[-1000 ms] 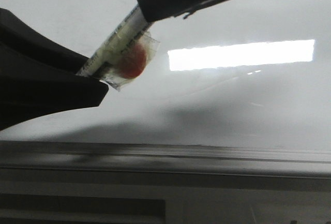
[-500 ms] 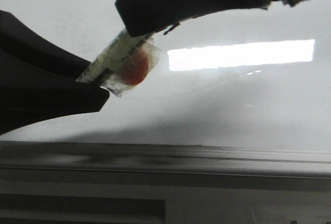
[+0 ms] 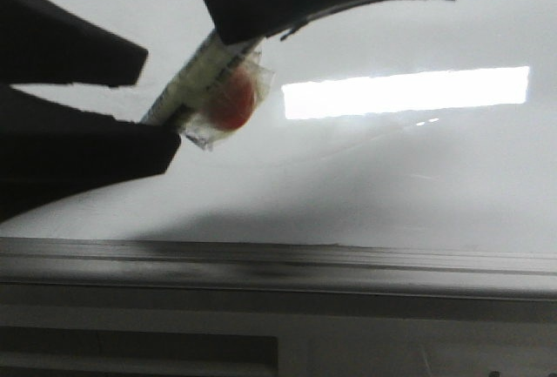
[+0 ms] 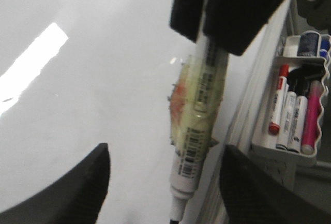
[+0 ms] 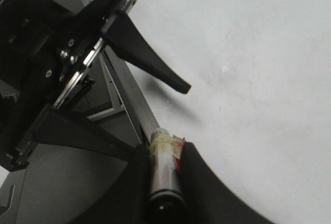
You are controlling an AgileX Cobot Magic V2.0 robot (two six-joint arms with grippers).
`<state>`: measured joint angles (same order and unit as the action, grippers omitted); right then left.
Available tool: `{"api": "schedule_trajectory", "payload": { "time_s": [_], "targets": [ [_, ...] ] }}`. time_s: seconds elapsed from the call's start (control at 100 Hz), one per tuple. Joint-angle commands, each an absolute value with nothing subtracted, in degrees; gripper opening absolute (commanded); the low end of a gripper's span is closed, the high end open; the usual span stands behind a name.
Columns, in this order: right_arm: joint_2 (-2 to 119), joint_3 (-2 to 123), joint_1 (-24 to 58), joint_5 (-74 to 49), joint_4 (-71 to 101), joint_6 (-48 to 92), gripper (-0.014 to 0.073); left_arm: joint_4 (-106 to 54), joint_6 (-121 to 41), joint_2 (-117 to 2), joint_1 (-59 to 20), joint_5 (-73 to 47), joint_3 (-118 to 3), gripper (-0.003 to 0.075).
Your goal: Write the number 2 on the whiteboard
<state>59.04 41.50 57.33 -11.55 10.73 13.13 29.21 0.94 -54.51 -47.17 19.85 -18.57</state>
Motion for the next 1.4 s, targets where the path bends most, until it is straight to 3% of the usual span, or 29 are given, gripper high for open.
{"api": "schedule_trajectory", "payload": {
  "time_s": [0.0,0.1,0.14,0.19,0.23,0.24,0.27,0.66,1.1,1.39],
  "targets": [
    [56.78,45.42,56.12,-9.77,10.27,13.83,-0.0071,24.2,1.64,-49.4,-47.44,21.17,-20.16,0.0501],
    [56.12,48.39,54.26,-12.79,9.58,13.83,-0.0071,16.75,1.64,-42.67,-47.44,17.35,-20.16,0.0449],
    [56.14,49.25,54.02,-13.63,8.48,13.83,-0.0071,11.98,1.64,-39.81,-47.55,16.05,-20.16,0.0384],
    [56.14,49.9,54.02,-14.03,5.31,13.83,-0.0071,7.45,1.64,-36.8,-47.29,14.9,-20.16,0.0255],
    [56.14,50.05,54.02,-14.03,2.03,13.83,-0.0071,5.99,1.64,-34.62,-46.82,14.32,-20.16,0.009],
    [56.14,50.05,54.02,-14.03,1.57,13.83,-0.0071,5.99,1.64,-34.3,-46.65,14.32,-20.16,0.009],
    [56.14,50.05,54.02,-13.93,0.0,13.83,-0.0071,5.99,1.64,-33.16,-46.29,14.18,-20.16,-0.0023],
    [56.35,49.95,54.08,-15.73,-1.13,13.83,-0.0071,4.91,1.4,-31.03,-40.0,16.0,-20.16,-0.002],
    [61.49,49.84,54.08,-15.26,-0.62,13.83,-0.0071,4.91,1.4,-31.03,-39.9,16.67,-20.16,-0.0019],
    [58.73,52.25,54.08,-15.21,4.47,13.83,-0.0071,4.91,1.4,-31.03,-39.9,18.35,-20.16,-0.0019]
  ]
}}
